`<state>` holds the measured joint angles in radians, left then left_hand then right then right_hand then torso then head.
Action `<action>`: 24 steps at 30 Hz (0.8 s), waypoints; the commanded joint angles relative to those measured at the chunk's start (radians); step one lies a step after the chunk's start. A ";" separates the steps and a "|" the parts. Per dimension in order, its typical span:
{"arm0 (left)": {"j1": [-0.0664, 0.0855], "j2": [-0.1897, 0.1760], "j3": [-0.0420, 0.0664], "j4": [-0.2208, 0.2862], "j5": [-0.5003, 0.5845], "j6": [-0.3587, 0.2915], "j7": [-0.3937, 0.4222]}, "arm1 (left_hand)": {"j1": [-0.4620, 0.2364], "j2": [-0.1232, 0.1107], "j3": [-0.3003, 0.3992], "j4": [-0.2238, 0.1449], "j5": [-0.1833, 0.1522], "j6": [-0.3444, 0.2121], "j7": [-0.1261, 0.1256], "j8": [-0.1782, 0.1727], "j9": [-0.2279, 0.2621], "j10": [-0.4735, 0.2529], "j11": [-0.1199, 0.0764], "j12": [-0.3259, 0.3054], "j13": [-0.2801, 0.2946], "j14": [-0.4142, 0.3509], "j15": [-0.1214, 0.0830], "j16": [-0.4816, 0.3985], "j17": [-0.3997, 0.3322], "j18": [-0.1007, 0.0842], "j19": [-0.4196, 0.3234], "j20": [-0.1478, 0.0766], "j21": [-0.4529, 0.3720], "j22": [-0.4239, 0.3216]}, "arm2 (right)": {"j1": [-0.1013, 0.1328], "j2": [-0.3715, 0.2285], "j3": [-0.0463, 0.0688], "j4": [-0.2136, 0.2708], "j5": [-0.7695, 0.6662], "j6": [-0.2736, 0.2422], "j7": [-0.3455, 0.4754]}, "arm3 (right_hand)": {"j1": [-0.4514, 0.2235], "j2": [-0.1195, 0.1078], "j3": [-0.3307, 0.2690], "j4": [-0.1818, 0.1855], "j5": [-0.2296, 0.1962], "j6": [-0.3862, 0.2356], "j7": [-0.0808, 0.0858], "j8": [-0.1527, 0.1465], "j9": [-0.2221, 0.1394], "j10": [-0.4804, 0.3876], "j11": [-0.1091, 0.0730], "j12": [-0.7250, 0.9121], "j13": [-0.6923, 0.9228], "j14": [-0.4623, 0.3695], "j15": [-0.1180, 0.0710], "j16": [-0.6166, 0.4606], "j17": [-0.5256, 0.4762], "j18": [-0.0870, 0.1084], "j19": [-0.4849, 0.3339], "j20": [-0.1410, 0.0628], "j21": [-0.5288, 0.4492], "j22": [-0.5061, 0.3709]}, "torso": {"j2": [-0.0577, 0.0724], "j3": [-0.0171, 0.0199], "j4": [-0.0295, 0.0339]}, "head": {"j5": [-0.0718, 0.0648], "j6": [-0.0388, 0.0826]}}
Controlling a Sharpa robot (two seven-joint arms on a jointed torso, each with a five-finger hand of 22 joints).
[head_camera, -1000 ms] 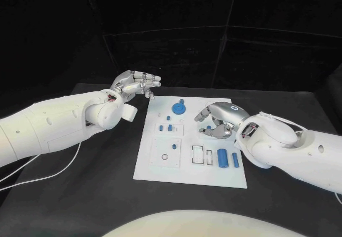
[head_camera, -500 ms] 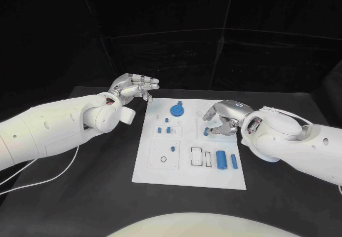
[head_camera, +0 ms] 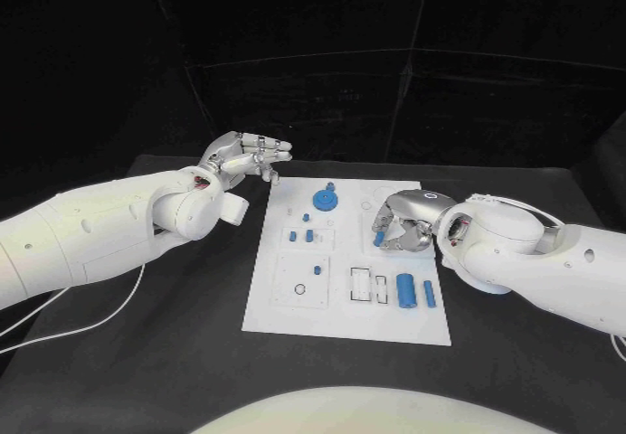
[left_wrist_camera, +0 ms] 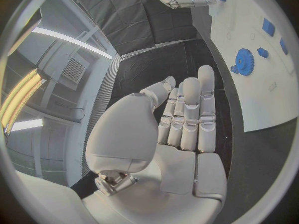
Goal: Assemble the parts on the task board
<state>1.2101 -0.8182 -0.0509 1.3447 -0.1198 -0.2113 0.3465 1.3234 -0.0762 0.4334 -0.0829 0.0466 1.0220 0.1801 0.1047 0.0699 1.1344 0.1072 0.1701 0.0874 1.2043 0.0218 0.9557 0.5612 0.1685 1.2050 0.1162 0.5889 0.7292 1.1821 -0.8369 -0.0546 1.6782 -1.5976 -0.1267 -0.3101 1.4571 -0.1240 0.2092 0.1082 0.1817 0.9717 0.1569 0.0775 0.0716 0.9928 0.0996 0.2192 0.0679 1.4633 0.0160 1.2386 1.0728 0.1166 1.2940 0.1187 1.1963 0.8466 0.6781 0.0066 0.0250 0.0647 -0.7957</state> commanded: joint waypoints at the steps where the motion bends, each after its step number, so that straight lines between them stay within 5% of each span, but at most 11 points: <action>1: 0.002 0.002 0.001 0.000 0.004 0.010 0.005 | -0.001 0.004 -0.004 -0.001 0.003 -0.002 0.005 0.006 -0.001 -0.004 0.001 0.001 0.001 -0.006 -0.001 -0.002 -0.001 0.014 -0.008 0.002 -0.005 -0.001 | 0.002 0.009 0.001 -0.006 -0.001 0.032 -0.007 | 0.005 0.017 0.020 0.003 0.004 0.020 0.001 0.009 0.001 0.034 -0.002 0.010 -0.002 0.014 -0.009 -0.009 -0.008 0.010 0.008 -0.006 0.001 0.008 | 0.000 0.0008 0.0002 | 0.000 -0.001; 11: 0.002 0.003 0.001 -0.002 0.004 0.011 0.004 | -0.001 0.004 -0.004 -0.001 0.003 -0.002 0.005 0.006 -0.001 -0.004 0.001 0.001 0.001 -0.006 -0.001 -0.002 -0.001 0.014 -0.008 0.002 -0.005 -0.001 | 0.002 0.031 0.000 -0.028 -0.009 0.014 -0.011 | 0.017 0.037 0.078 0.015 0.001 0.068 0.000 0.016 0.001 0.118 -0.013 0.002 -0.004 0.023 -0.018 0.008 0.011 0.006 0.027 -0.014 0.020 0.037 | 0.000 0.0003 -0.0011 | 0.001 -0.005; 15: 0.002 0.003 0.001 -0.002 0.004 0.012 0.004 | -0.001 0.004 -0.004 -0.001 0.003 -0.002 0.005 0.006 -0.001 -0.004 0.001 0.001 0.001 -0.006 -0.001 -0.002 -0.001 0.014 -0.008 0.002 -0.005 -0.001 | 0.002 0.036 0.000 -0.037 -0.021 0.002 -0.023 | 0.036 0.045 0.118 0.008 -0.033 0.082 -0.003 0.017 0.000 0.139 -0.018 -0.011 -0.004 0.026 -0.022 0.014 0.017 0.004 0.032 -0.019 0.025 0.043 | 0.000 0.0000 -0.0006 | 0.001 -0.008; 24: 0.002 0.002 0.001 -0.002 0.004 0.016 -0.002 | -0.003 0.004 -0.006 0.000 0.003 -0.003 0.005 0.006 -0.001 -0.005 0.001 0.003 0.001 -0.007 -0.001 -0.002 -0.002 0.014 -0.008 0.002 -0.006 -0.002 | 0.001 0.045 0.000 -0.038 -0.041 0.019 -0.040 | 0.041 0.020 0.170 -0.009 -0.047 0.082 0.000 0.007 -0.004 0.151 -0.016 -0.038 -0.004 0.026 -0.020 0.018 0.018 0.004 0.032 -0.019 0.028 0.045 | 0.000 0.0002 -0.0004 | 0.002 -0.011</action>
<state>1.2101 -0.8163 -0.0508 1.3424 -0.1197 -0.2085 0.3448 1.3234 -0.0762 0.4334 -0.0829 0.0466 1.0220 0.1801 0.1047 0.0699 1.1344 0.1071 0.1701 0.0872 1.2043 0.0218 0.9557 0.5603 0.1684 1.2050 0.1162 0.5889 0.7282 1.1821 -0.7938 -0.0544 1.6363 -1.6183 -0.1141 -0.3343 1.4997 -0.0894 0.3732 0.0982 0.1409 1.0503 0.1538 0.0890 0.0688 1.1383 0.0857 0.1844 0.0632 1.4668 -0.0021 1.2526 1.0899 0.1167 1.3207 0.0999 1.2208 0.8913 0.6779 0.0068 0.0245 0.0662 -0.8052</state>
